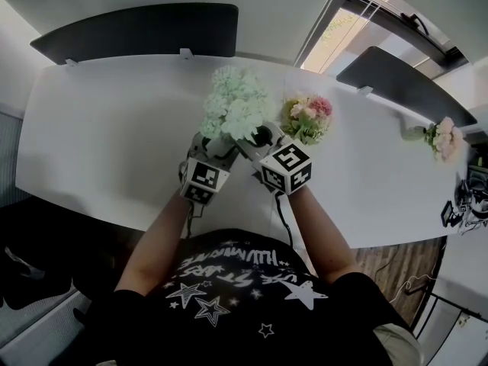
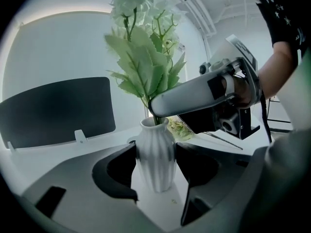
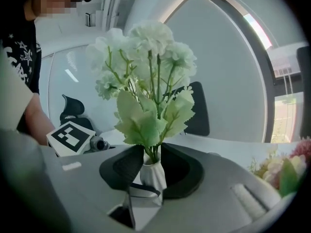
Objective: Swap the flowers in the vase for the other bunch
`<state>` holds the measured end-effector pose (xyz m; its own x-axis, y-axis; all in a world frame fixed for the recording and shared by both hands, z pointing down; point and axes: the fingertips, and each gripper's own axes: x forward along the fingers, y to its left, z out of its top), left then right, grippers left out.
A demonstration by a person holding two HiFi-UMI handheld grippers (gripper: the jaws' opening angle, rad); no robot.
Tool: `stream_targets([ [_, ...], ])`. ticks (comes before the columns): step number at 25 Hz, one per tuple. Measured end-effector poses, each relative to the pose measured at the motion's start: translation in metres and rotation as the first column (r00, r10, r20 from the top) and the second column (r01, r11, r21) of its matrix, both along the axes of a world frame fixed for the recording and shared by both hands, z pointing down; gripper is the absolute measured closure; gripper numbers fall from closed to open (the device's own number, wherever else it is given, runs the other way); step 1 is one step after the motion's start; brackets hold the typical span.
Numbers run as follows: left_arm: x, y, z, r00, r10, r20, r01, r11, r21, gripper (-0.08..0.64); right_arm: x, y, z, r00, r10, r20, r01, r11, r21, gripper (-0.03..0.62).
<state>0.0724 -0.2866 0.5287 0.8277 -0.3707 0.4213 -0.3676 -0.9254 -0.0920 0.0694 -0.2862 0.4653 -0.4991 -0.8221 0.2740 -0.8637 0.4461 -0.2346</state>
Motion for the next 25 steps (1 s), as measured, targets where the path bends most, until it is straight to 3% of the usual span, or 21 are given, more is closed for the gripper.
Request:
stream_targets([
  [9,0.001,0.002,0.003,1.000,0.009,-0.005,-0.009,1.000,-0.008,0.293,0.006,0.010,0.011,0.999,0.026,0.029,-0.024,0.998,-0.057,0.428],
  [14,0.001,0.004,0.002,1.000,0.009,0.017,-0.009,1.000,0.014,0.291,0.010,0.022,0.010,0.997,0.048,0.056,-0.045,0.997,-0.057,0.414],
  [19,0.000,0.010,0.002,0.999,0.035,0.009,-0.035,0.999,-0.016,0.291,0.014,0.037,0.008,0.994,0.072,0.076,-0.068,0.996,-0.053,0.414],
  [25,-0.015,0.011,0.000,0.999,-0.049,0.019,0.050,0.998,-0.045,0.249,0.021,0.056,0.007,0.991,0.093,0.096,-0.088,0.995,-0.051,0.414],
])
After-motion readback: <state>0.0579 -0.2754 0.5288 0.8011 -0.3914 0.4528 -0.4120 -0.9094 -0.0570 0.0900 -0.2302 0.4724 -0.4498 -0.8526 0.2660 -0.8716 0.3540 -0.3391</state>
